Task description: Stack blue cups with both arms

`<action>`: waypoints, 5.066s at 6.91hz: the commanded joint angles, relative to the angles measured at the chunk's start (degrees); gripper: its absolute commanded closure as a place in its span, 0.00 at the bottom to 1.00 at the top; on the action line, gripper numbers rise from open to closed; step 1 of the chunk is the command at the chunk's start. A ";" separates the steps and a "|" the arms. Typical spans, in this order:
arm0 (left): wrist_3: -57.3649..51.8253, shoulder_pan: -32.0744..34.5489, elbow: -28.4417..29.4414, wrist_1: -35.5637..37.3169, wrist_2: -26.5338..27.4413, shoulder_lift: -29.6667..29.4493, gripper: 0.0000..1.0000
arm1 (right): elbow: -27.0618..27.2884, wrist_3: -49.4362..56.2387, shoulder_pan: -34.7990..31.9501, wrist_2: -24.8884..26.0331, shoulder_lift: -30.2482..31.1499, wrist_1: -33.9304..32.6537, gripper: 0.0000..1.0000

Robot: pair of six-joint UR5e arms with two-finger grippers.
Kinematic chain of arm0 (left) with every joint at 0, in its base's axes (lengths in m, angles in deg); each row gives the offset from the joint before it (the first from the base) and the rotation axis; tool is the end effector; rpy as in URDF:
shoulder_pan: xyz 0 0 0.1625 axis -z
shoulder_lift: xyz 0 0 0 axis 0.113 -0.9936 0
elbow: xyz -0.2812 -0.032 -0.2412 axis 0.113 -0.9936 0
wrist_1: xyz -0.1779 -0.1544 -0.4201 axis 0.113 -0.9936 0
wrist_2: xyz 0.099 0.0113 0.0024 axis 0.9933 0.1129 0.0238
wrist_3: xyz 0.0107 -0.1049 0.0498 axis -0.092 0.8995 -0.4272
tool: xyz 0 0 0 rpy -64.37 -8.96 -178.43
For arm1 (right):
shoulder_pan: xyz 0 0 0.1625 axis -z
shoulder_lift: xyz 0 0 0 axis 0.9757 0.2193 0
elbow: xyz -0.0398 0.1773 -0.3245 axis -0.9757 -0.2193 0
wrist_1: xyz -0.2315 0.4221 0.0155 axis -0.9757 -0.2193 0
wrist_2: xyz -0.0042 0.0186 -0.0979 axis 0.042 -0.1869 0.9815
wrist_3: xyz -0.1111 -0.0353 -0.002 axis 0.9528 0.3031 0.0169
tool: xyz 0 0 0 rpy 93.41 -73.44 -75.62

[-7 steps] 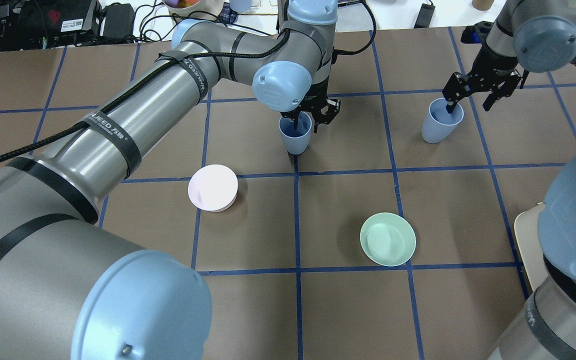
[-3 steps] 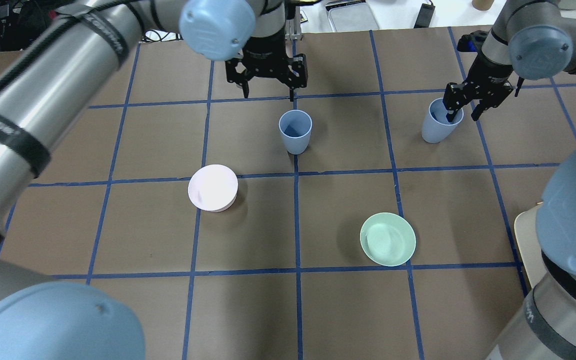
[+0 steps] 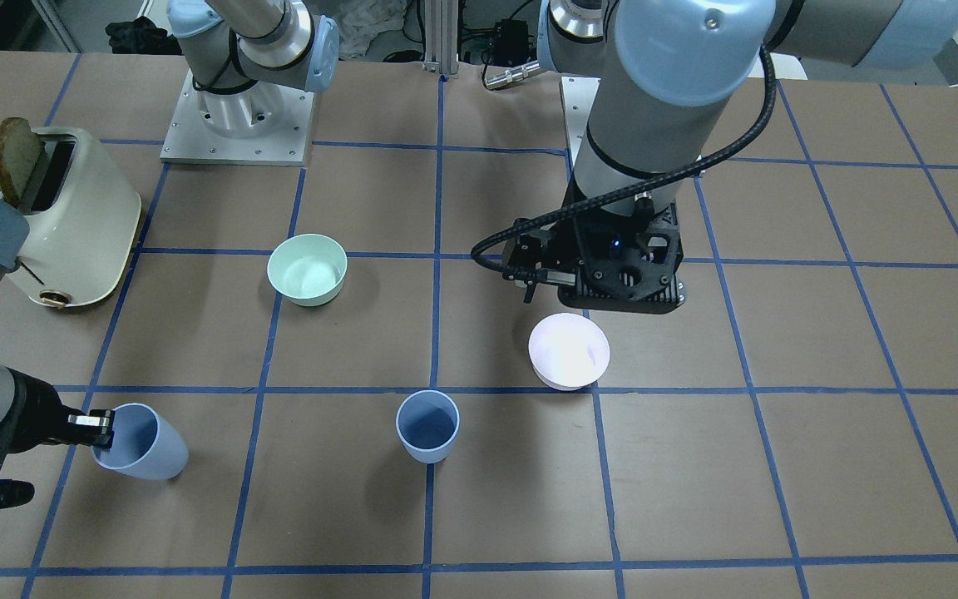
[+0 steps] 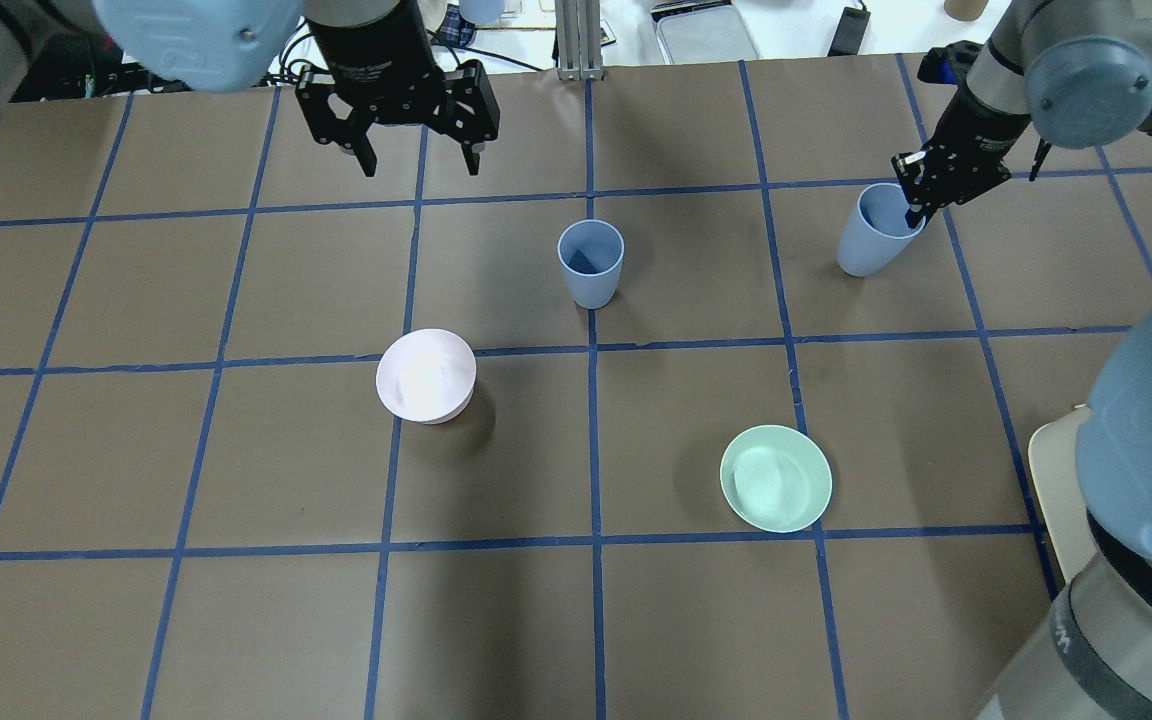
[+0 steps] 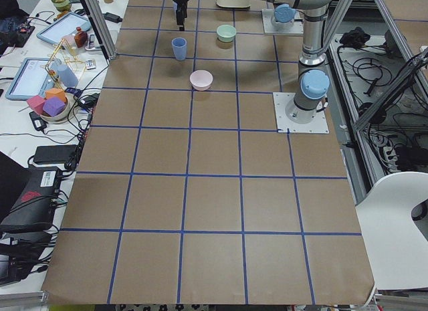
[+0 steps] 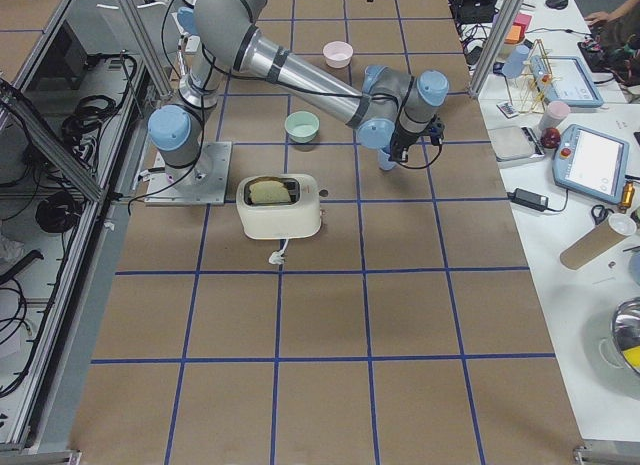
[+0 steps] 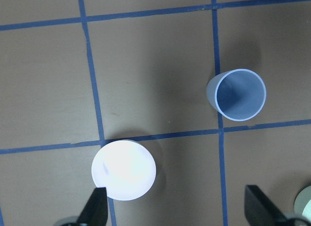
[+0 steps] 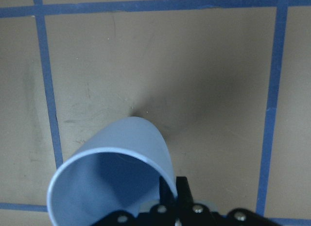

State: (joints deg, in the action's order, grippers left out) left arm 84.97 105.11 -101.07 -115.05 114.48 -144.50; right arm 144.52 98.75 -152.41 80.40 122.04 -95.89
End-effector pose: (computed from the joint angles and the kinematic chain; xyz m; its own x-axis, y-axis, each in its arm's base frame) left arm -0.2315 -0.6267 0.4049 -0.9991 0.0391 0.0156 0.0389 0.9992 -0.0114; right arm -0.0426 -0.7132 0.2008 -0.9948 0.0187 -0.1000 0.0113 0.9972 0.0743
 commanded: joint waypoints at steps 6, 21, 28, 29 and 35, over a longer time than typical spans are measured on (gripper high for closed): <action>-8.51 -9.50 -11.47 4.50 0.46 11.59 0.00 | -6.70 -43.29 -27.71 7.16 5.61 5.79 1.00; -8.60 -9.50 -11.39 4.58 0.82 11.68 0.00 | -13.13 -43.81 -31.98 4.18 -2.14 7.55 0.98; -8.69 -9.50 -11.39 4.50 0.82 11.86 0.00 | -18.82 -32.36 -25.16 2.32 -1.96 12.17 0.00; -8.69 -9.50 -11.39 4.50 0.82 11.86 0.00 | -20.15 -29.77 -20.42 2.50 -0.92 14.73 0.00; -9.39 -9.50 -10.51 1.25 0.46 11.77 0.00 | -3.06 -7.86 -15.71 4.97 21.22 20.56 0.00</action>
State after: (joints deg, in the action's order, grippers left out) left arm 75.60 95.61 -111.78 -113.06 115.01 -132.74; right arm 136.73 90.83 -168.23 85.55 139.50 -75.16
